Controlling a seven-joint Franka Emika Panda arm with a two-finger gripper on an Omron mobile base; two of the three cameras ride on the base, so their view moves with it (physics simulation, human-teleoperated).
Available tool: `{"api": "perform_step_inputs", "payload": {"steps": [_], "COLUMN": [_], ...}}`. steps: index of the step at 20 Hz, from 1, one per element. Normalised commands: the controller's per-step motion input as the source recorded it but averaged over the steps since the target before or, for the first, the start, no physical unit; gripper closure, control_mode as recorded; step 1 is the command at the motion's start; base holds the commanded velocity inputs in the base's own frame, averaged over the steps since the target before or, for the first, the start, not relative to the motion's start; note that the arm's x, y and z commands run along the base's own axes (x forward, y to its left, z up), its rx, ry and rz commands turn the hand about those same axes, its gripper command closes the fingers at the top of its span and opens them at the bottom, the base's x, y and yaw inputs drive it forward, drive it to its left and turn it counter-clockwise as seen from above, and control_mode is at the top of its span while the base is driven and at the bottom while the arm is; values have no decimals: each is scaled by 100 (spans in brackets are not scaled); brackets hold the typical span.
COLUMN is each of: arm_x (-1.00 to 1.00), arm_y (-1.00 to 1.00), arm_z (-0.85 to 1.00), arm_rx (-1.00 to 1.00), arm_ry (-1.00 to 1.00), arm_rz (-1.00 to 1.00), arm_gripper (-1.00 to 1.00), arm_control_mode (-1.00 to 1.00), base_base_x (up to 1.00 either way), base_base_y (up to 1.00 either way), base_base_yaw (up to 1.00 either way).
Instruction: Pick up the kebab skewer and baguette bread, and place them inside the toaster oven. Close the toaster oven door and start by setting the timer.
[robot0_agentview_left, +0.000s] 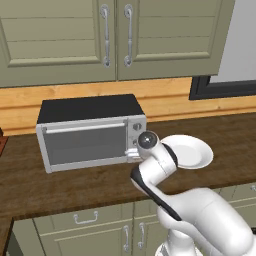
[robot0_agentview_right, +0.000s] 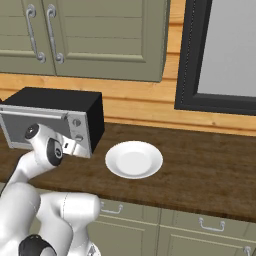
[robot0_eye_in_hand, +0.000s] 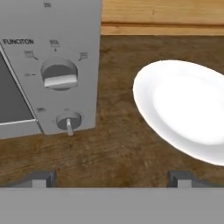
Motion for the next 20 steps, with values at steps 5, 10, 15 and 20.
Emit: {"api": "perform_step_inputs", "payload": {"steps": [5, 10, 15, 20], "arm_x": [0, 6, 5, 5], "arm_y": [15, 22, -1, 9], "arm_z": [-6, -7, -8, 0], "arm_rx": [12, 15, 3, 0], "arm_ry": [3, 0, 0, 0], "arm_rz": [0, 0, 0, 2], "arm_gripper": [-100, -100, -100, -100], "arm_control_mode": [-100, -100, -100, -100], "base_base_x": [0, 0, 0, 0], "base_base_y": [0, 0, 0, 0], "base_base_yaw": [0, 0, 0, 0]}}
